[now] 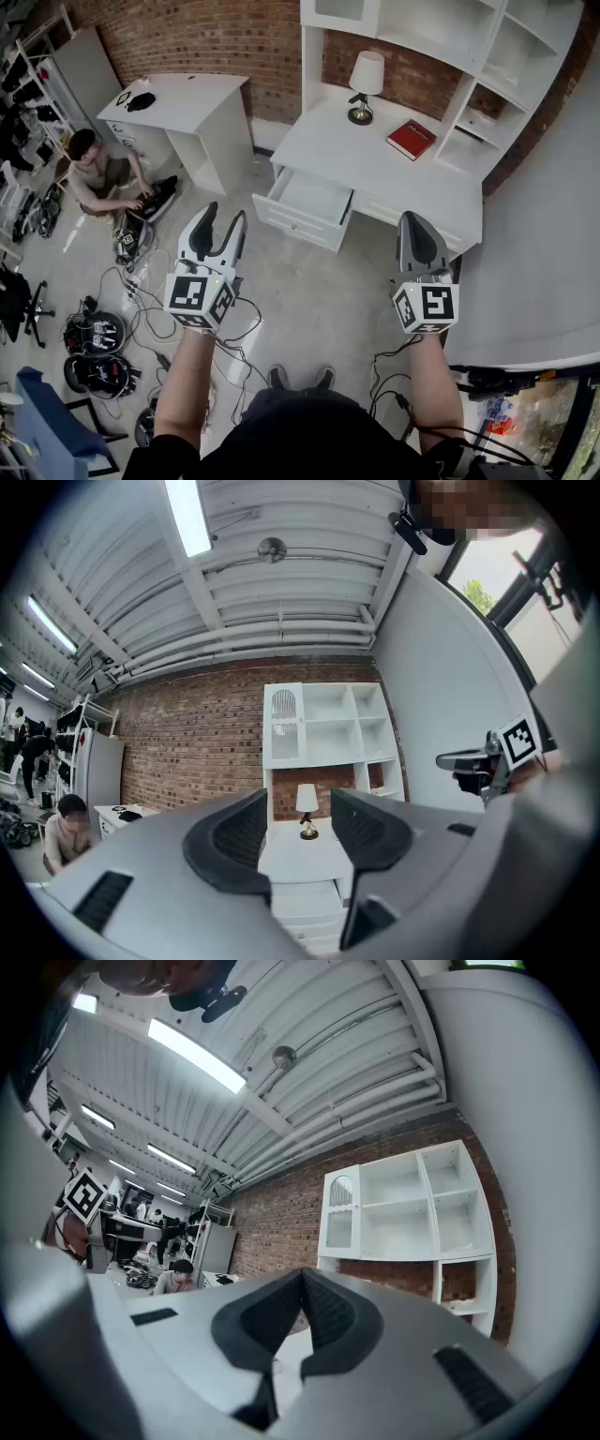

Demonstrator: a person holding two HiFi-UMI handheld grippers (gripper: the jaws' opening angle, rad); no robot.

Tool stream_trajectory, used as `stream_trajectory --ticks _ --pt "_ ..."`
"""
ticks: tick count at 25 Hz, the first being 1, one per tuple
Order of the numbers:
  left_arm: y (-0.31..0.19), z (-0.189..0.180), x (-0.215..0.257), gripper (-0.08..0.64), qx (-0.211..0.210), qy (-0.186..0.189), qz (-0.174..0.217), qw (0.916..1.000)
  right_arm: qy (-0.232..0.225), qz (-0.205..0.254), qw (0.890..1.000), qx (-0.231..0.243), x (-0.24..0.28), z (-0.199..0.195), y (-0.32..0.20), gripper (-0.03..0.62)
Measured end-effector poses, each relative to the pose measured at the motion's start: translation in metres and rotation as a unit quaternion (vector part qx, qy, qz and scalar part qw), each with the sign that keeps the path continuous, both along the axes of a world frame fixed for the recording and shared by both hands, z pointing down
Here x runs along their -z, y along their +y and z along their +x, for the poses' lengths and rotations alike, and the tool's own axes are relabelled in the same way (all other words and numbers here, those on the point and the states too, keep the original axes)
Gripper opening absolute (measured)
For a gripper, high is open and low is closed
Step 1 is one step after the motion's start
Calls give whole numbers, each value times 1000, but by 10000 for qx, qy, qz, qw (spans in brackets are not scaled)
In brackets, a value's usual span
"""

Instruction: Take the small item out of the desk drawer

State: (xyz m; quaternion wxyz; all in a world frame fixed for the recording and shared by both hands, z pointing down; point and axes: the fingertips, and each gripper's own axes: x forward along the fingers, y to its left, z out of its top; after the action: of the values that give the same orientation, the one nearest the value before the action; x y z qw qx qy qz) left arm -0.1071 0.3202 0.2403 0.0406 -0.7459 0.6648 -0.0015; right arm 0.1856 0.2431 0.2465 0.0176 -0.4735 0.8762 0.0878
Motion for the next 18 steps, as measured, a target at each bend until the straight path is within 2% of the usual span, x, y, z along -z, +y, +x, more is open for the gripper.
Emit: stream_trajectory --ticks 6,10,12,13,15,18 --pt "3 22 0 207 70 -50 -12 10000 -27 -7 10000 71 -3 20 0 0" --pt "5 33 0 207 157 -53 -3 9999 -217 10 9997 138 -2 35 -1 2" --pt "7 37 1 208 215 -16 19 9998 -265 -86 9995 125 -6 44 -6 128" --pt "9 39 1 209 245 9 30 9997 -265 -146 9995 119 -9 49 -8 165" --pt "13 40 -1 209 300 74 39 9995 -282 -233 9993 122 -14 57 -12 196" --pt "15 36 -4 213 373 148 12 9992 -293 -277 9991 130 -18 66 -19 206"
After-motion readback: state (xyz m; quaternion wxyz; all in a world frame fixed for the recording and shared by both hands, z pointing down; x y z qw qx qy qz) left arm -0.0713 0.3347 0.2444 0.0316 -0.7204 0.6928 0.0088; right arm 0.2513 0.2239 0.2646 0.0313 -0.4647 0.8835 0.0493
